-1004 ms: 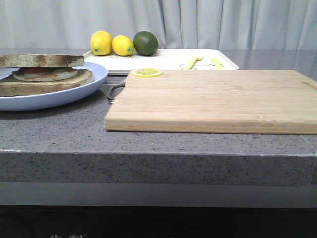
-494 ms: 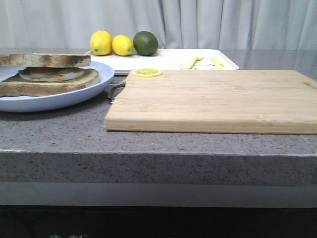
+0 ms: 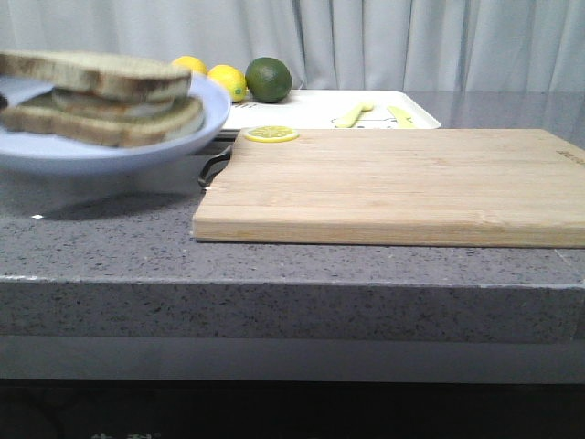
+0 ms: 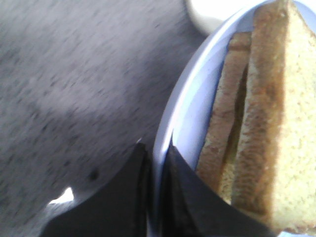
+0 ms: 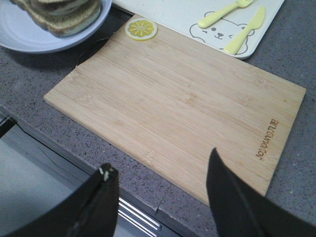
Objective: Place bread and move sandwich to tray
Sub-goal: 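Lift the plate with the left gripper and carry it onto the white tray, then lower the plate onto the tray and release with the left gripper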
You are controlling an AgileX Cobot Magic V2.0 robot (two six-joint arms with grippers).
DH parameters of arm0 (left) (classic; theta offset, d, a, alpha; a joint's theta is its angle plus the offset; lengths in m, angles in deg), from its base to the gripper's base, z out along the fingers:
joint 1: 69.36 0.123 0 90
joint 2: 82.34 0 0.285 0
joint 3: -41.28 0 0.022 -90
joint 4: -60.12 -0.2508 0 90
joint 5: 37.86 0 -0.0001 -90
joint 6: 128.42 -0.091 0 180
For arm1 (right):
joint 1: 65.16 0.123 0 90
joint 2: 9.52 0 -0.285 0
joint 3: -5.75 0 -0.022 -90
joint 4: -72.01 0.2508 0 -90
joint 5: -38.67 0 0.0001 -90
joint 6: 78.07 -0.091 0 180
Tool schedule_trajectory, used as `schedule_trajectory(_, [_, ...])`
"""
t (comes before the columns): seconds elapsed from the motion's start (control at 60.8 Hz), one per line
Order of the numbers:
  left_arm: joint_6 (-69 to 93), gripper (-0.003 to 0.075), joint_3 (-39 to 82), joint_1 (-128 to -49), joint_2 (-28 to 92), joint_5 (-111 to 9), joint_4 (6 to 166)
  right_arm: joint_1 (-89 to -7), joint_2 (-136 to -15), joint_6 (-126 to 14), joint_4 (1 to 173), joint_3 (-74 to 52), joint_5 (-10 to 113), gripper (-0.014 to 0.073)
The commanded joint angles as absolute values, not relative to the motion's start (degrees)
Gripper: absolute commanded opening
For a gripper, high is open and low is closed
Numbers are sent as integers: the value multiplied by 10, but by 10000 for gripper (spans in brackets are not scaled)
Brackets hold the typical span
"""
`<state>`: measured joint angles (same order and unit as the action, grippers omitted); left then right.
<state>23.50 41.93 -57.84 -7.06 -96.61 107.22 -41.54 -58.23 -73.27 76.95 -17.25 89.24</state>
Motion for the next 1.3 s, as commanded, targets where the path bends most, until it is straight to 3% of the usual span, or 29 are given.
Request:
schedule_trajectory(0.0, [236,-18,459,-594,-47,-957,1139,-414,-581,-735,770,-159,856,422])
schedule_trajectory(0.444, [342,-18,686,-665,-195,-962,1143,-414,-581,-735,770,-159,856,422])
schedule_trajectory(0.79, [469,-10,866,-671,-338,-958,1135,-414,-581,-735,770,-159,856,422])
schedule_trajectory(0.905, [485,59,883,-671,-357,-960,1135,-414,-581,-735,770,-159,856,422])
schedule_trajectory(1.119, [485,264,883,-674,-361,-963,1138,-414,-581,-735,770,-159,856,422])
schedule_trajectory(1.284, [477,307,883,-673,-349,-973,1135,-414,-581,-735,770,-159,856,422])
